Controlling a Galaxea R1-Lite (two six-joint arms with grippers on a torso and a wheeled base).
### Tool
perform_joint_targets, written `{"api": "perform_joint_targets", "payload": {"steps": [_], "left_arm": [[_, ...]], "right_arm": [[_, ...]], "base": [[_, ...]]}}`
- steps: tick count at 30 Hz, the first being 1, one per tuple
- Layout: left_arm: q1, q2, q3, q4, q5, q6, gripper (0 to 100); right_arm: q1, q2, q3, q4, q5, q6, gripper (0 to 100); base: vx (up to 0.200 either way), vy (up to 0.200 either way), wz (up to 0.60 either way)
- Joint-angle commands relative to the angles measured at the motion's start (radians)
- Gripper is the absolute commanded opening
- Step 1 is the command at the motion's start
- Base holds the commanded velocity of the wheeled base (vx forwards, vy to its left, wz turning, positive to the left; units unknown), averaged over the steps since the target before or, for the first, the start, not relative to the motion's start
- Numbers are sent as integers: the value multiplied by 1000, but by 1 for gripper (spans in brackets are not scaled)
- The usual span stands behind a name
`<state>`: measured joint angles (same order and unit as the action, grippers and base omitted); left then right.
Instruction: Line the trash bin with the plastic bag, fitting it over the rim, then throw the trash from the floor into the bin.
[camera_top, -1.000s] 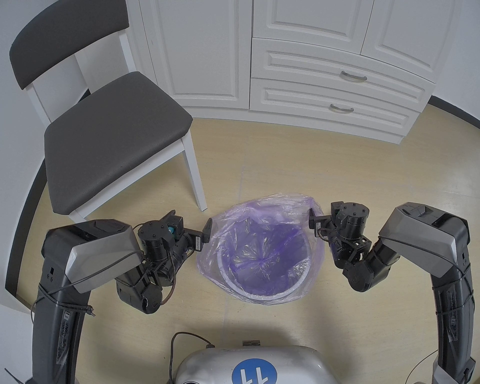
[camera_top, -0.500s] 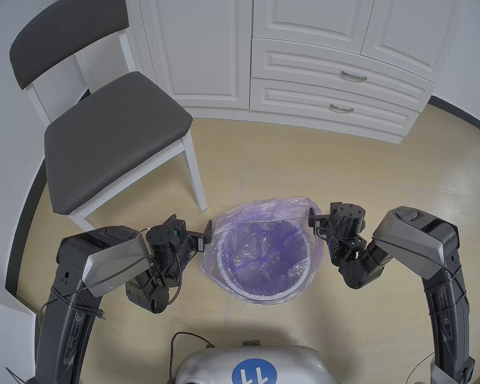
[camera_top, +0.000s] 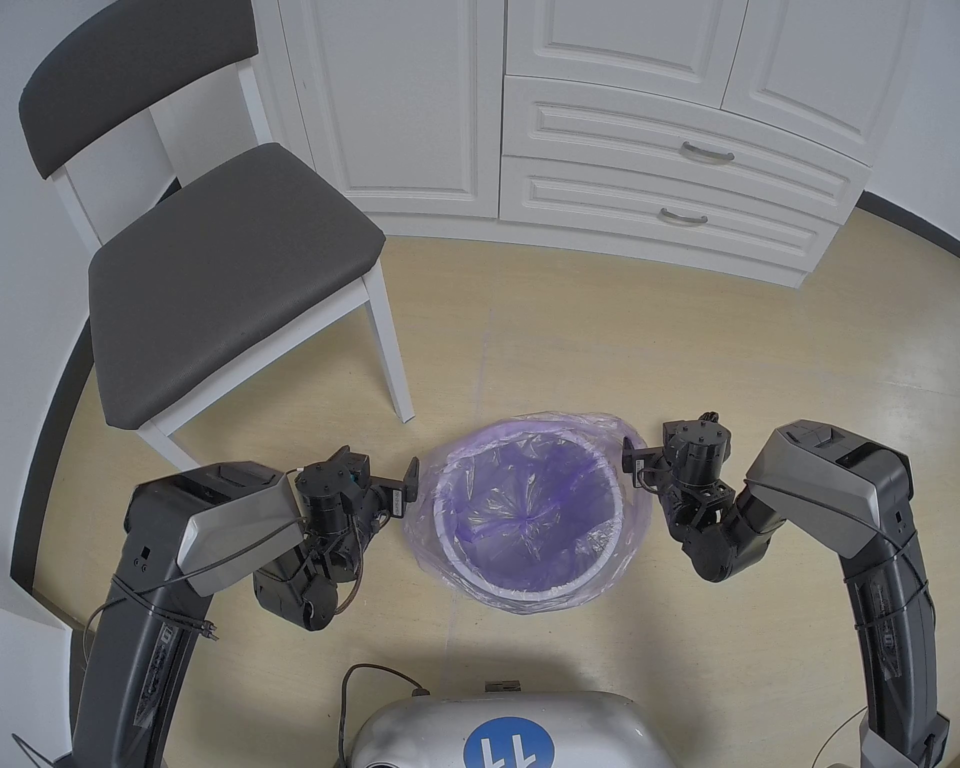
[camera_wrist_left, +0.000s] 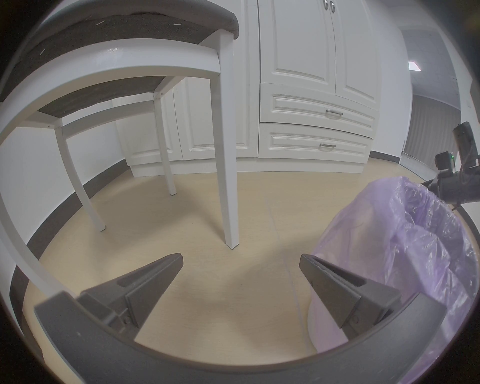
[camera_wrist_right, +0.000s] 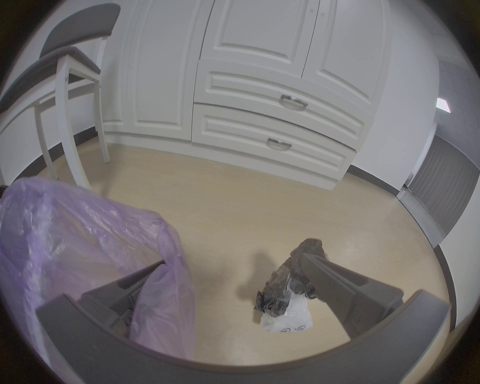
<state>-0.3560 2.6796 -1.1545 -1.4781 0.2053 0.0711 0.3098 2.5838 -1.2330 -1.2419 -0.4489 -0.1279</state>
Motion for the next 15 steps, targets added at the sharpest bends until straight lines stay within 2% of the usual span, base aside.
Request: {"api": "perform_joint_targets", "payload": {"steps": [1, 7, 15], "left_arm": [[5, 0, 6, 2, 0, 1, 100], [37, -37, 2, 9, 0, 1, 100], [71, -173, 65, 9, -1, 1, 100]], "right_arm": [[-8, -4, 23, 10, 9, 2, 100], [6, -47, 121, 29, 58, 4, 100], [91, -53, 185, 30, 64, 24, 100]], "base": [[0, 0, 0], [0, 0, 0], [0, 0, 0]]}}
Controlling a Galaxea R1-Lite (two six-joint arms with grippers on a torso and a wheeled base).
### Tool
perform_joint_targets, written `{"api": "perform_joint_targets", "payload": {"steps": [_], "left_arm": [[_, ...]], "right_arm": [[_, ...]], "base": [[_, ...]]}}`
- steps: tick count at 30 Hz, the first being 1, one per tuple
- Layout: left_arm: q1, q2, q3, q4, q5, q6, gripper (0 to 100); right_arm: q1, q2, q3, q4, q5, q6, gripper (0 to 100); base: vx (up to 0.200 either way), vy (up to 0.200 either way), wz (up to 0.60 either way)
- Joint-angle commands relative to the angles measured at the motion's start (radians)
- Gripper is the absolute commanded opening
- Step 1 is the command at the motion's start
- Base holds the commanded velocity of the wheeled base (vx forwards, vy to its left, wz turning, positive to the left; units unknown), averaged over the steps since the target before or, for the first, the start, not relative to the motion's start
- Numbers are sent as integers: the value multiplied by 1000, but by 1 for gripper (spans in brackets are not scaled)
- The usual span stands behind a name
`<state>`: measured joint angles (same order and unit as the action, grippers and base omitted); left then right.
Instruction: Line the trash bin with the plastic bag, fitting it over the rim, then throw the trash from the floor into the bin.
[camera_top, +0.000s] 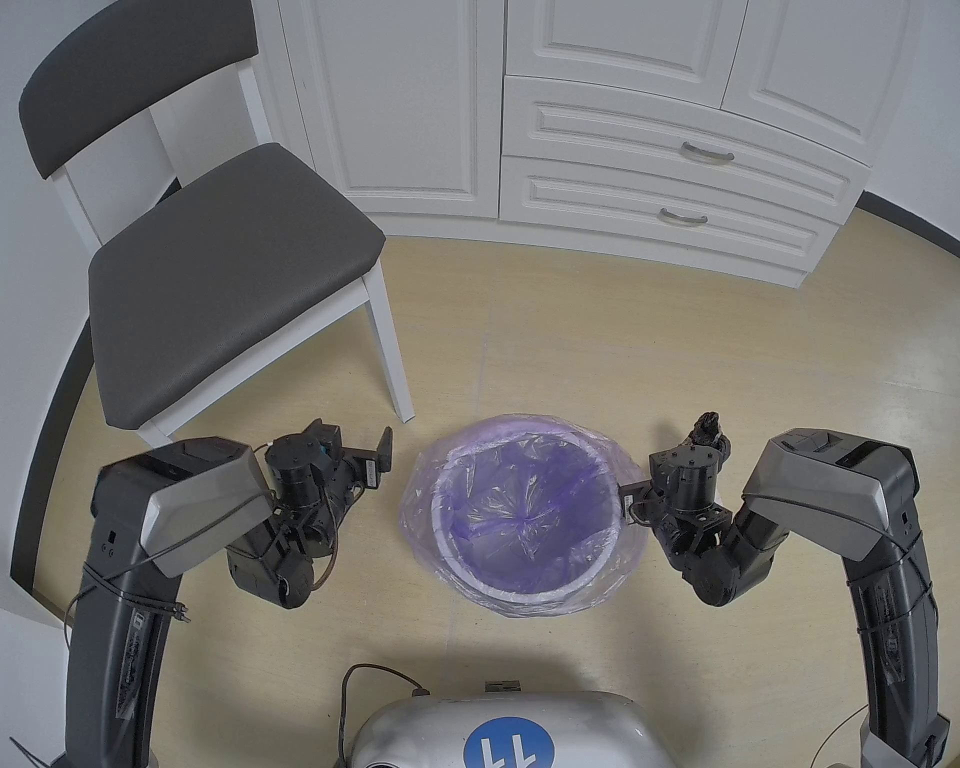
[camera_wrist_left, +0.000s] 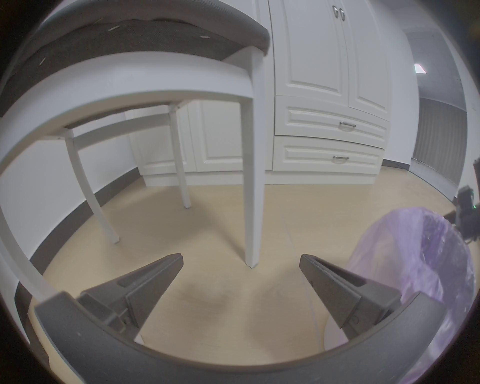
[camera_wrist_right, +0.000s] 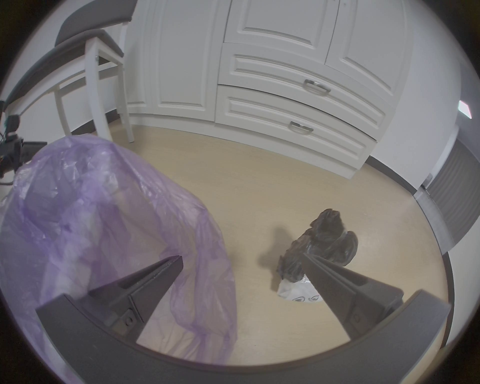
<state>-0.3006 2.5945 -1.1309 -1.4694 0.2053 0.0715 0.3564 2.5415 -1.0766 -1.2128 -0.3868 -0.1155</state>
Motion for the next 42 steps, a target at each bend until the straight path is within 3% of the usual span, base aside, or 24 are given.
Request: {"api": "perform_joint_targets", "payload": {"steps": [1, 13, 22, 25, 28, 31, 34, 42], "left_arm": [[15, -106, 60, 0, -1, 2, 100], [6, -152, 112, 4, -6, 5, 100], [5, -159, 135, 6, -12, 8, 100], [9, -178, 174, 15, -35, 10, 100], [32, -266, 278, 70, -147, 10, 100], [69, -336, 349, 127, -256, 8, 100], [101, -378, 373, 210, -314, 8, 100], [123, -378, 359, 360, -325, 10, 100]], "right_arm": [[62, -4, 30, 1, 2, 23, 100], [136, 82, -63, -5, -15, 111, 100], [107, 86, -89, -2, -17, 122, 100], [62, 26, -45, 4, 19, 120, 100], [30, -15, -31, 30, 65, 128, 100], [21, -27, -48, 88, 75, 181, 100], [21, -46, -69, 142, 120, 261, 100], [13, -63, -183, 280, 143, 448, 100]], "base": [[0, 0, 0], [0, 0, 0], [0, 0, 0], [0, 0, 0], [0, 0, 0], [0, 0, 0], [0, 0, 0], [0, 0, 0]]}}
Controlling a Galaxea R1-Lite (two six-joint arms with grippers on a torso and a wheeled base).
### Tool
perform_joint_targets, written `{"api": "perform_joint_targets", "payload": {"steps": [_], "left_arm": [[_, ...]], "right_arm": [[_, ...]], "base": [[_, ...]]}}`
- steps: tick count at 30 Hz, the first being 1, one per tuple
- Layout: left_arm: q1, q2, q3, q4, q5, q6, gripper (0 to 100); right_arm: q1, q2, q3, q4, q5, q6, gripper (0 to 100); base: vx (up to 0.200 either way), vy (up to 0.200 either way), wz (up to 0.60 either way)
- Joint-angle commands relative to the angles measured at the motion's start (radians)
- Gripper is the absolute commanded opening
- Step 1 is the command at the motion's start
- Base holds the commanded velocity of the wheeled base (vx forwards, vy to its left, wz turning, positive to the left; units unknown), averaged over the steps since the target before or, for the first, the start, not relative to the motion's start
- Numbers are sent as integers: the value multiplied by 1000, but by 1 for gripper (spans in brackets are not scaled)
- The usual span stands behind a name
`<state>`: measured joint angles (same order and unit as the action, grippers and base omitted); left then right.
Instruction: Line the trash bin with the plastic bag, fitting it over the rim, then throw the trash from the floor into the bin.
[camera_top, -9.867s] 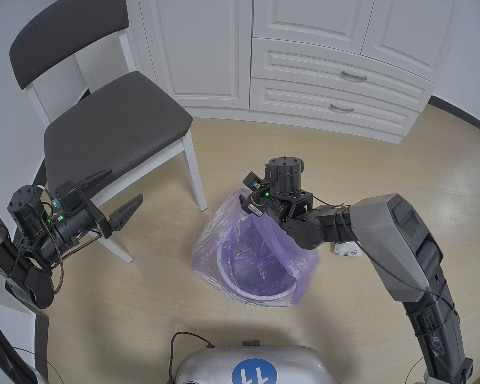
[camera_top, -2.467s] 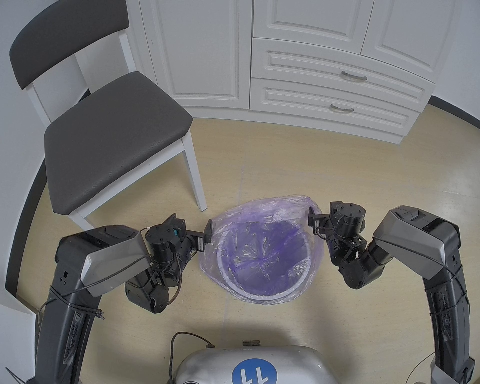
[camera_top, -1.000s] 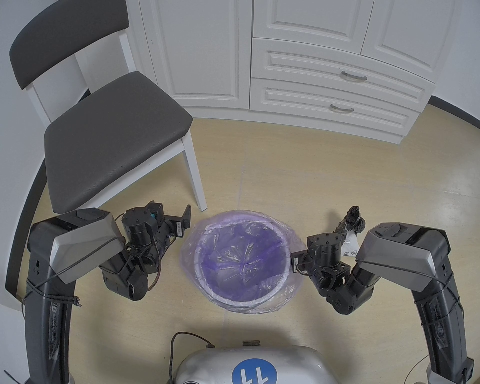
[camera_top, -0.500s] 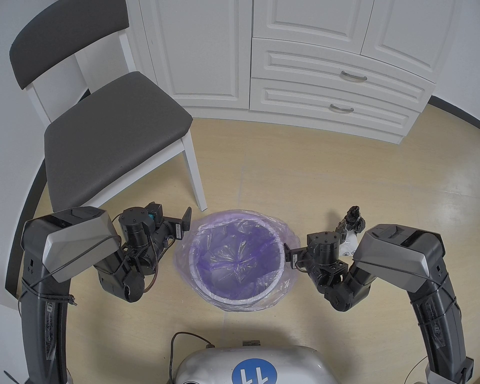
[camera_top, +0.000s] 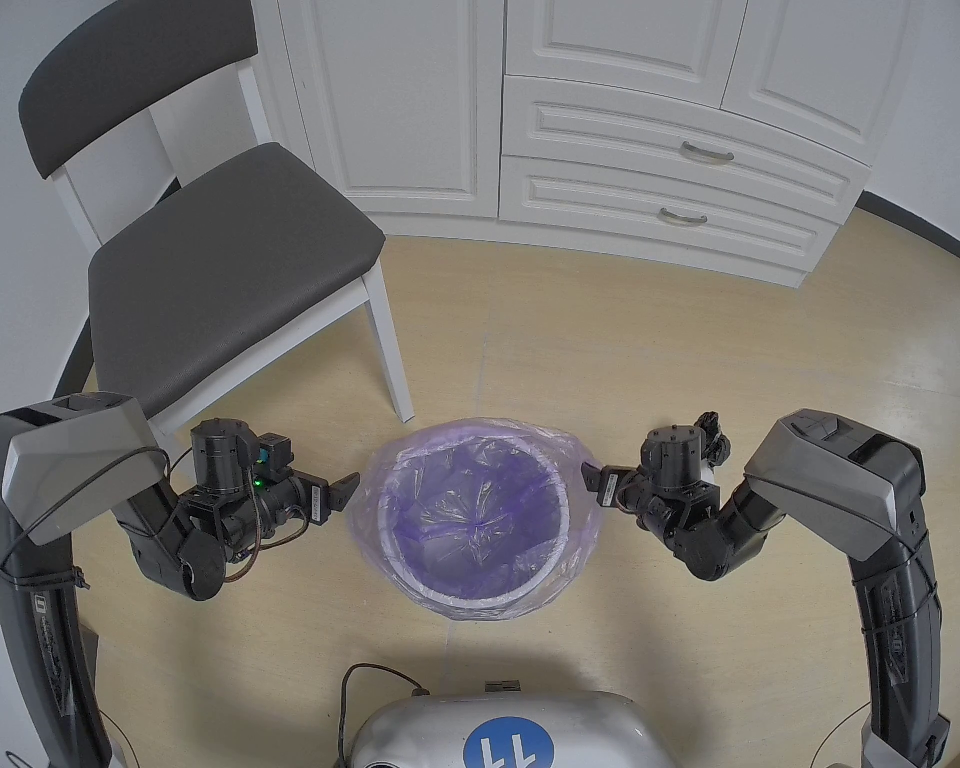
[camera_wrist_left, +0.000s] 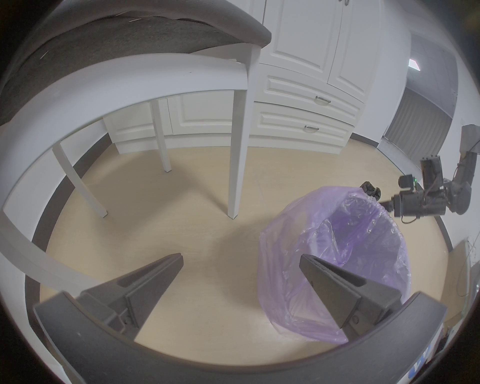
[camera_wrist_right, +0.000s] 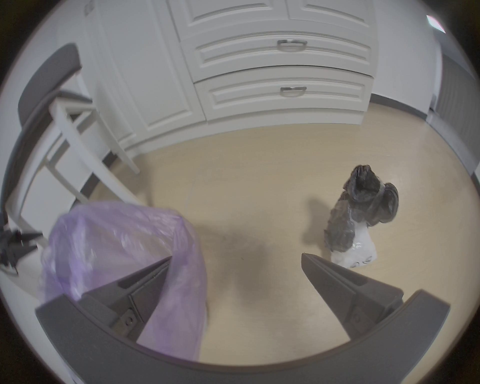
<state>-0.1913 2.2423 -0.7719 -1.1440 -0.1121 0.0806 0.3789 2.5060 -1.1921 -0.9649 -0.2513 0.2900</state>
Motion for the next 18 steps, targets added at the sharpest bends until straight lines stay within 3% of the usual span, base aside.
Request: {"api": "perform_joint_targets", "payload": {"steps": [1, 6, 18], "left_arm": [[12, -20, -4, 38, -9, 1, 100], [-10, 56, -30, 35, -12, -4, 100], [-40, 164, -78, 32, 0, -10, 100]], "right_arm": [[-11, -27, -78, 37, 7, 57, 100], [-14, -26, -122, 46, 7, 126, 100], [-12, 4, -124, 48, 9, 129, 100]], "base": [[0, 0, 0], [0, 0, 0], [0, 0, 0]]}}
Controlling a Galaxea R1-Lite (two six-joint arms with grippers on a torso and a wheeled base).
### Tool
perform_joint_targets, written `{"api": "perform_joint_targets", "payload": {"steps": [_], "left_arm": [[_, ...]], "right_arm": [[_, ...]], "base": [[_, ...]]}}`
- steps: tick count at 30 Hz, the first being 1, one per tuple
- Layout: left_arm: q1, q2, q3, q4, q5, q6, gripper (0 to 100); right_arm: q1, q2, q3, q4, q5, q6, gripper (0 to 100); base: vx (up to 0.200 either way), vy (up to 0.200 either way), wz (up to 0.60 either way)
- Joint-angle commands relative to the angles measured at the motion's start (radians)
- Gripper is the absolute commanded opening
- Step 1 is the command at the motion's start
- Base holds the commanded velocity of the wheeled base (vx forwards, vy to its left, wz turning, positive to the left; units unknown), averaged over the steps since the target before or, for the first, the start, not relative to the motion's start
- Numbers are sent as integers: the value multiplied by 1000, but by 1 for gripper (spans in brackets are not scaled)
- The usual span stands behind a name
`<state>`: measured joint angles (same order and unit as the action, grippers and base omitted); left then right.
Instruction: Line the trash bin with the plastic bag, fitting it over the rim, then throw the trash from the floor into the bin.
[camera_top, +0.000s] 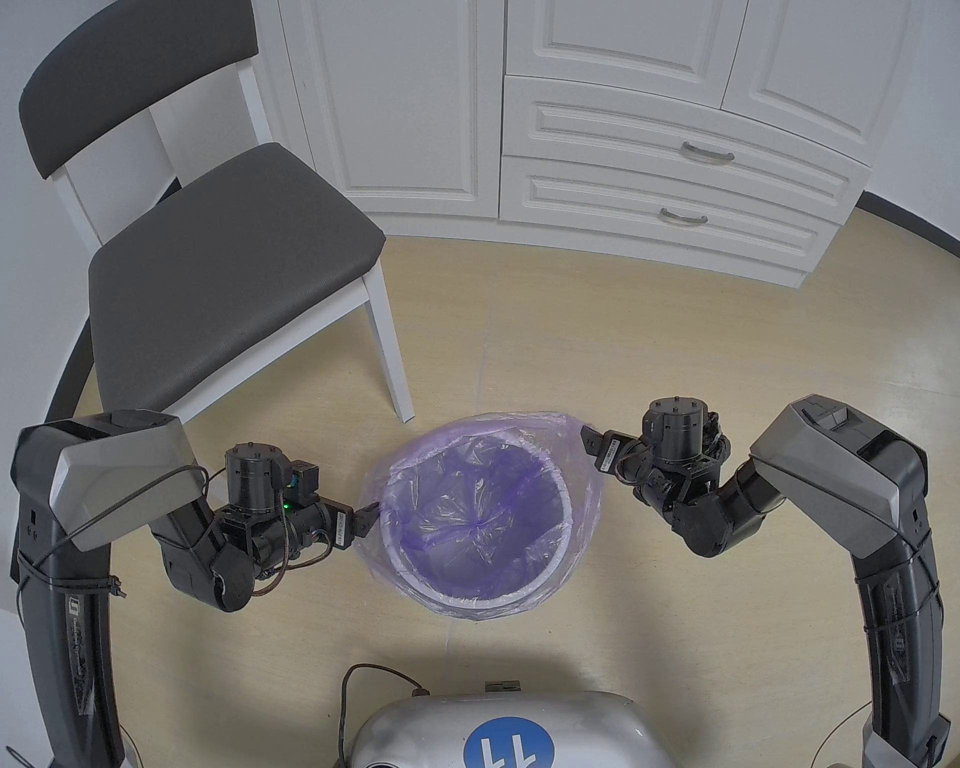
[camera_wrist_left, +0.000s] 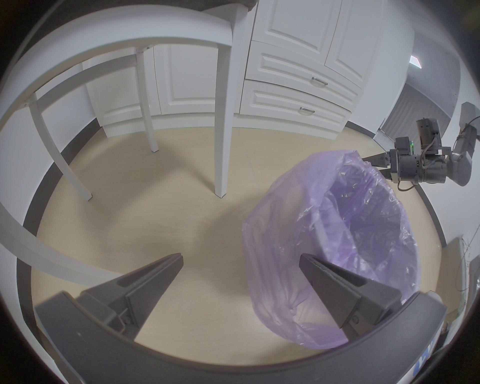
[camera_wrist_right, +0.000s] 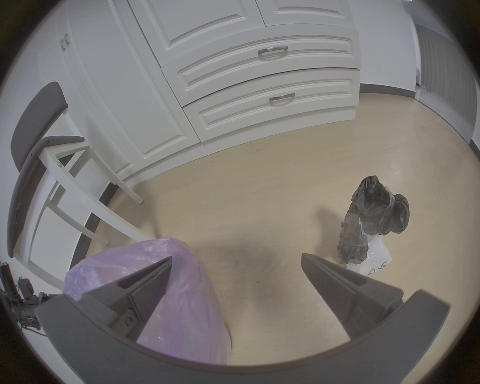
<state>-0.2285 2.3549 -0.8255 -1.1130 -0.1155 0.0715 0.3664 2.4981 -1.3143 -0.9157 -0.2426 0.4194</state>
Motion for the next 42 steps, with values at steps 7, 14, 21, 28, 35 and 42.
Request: {"api": "perform_joint_targets", "payload": {"steps": [7, 14, 21, 28, 35, 42], "left_arm": [[9, 93, -99, -1, 50, -32, 100], [14, 92, -152, 4, 76, -99, 100], [12, 156, -261, -2, 139, -171, 100], [6, 211, -337, -2, 209, -197, 100], [1, 242, -360, 7, 212, -200, 100], [0, 284, -380, 25, 234, -190, 100]], "right_arm": [[9, 24, -8, -6, 0, 2, 100], [16, 48, -39, -17, -7, 30, 100], [25, 97, -111, -37, -14, 110, 100], [25, 150, -149, -80, -30, 116, 100], [23, 200, -178, -71, -32, 110, 100], [23, 228, -184, -55, -32, 93, 100]], "base": [[0, 0, 0], [0, 0, 0], [0, 0, 0], [0, 0, 0], [0, 0, 0], [0, 0, 0]]}}
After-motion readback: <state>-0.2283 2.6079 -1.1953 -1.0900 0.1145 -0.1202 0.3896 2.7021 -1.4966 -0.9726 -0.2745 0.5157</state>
